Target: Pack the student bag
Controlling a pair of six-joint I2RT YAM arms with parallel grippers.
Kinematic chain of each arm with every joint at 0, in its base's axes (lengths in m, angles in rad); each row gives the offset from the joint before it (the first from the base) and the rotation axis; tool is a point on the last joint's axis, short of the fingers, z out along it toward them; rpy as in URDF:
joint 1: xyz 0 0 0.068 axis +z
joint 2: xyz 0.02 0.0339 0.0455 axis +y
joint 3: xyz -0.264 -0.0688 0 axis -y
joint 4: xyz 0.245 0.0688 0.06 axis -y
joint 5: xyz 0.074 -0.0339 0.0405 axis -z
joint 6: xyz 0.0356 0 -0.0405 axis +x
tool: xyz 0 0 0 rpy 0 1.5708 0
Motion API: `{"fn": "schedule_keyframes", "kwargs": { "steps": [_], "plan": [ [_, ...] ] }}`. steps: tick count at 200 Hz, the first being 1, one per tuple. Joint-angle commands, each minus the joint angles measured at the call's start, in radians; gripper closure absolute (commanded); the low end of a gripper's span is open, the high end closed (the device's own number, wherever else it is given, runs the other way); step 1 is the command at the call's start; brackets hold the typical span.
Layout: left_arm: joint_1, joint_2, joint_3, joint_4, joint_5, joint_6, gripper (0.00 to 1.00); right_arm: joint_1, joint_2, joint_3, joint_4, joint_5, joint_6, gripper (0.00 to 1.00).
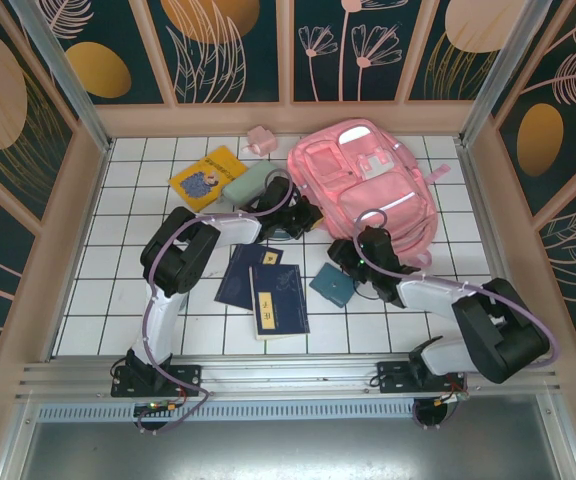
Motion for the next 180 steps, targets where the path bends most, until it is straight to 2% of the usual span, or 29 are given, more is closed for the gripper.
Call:
{"fn": "schedule_keyframes", "kwargs": {
  "steps": [1, 40, 104, 180],
  "plan": [
    [-0.018, -0.052, 0.021, 0.046, 0.041, -0.023, 1.0, -0.008, 0.034, -0.023, 0.131, 0.018, 0.081, 0.53],
    [-0.023, -0.055, 0.019, 0.051, 0.044, -0.031, 1.0, -0.023, 0.08, -0.015, 0.183, 0.038, 0.122, 0.6],
    [-0.018, -0.061, 0.006, 0.042, 0.04, -0.024, 1.0, -0.032, 0.017, -0.028, 0.093, 0.129, 0.111, 1.0],
    [0.032, -0.072, -0.03, 0.063, 0.026, -0.051, 1.0, -0.045, -0.198, -0.169, -0.011, 0.188, 0.15, 1.0]
  ]
}}
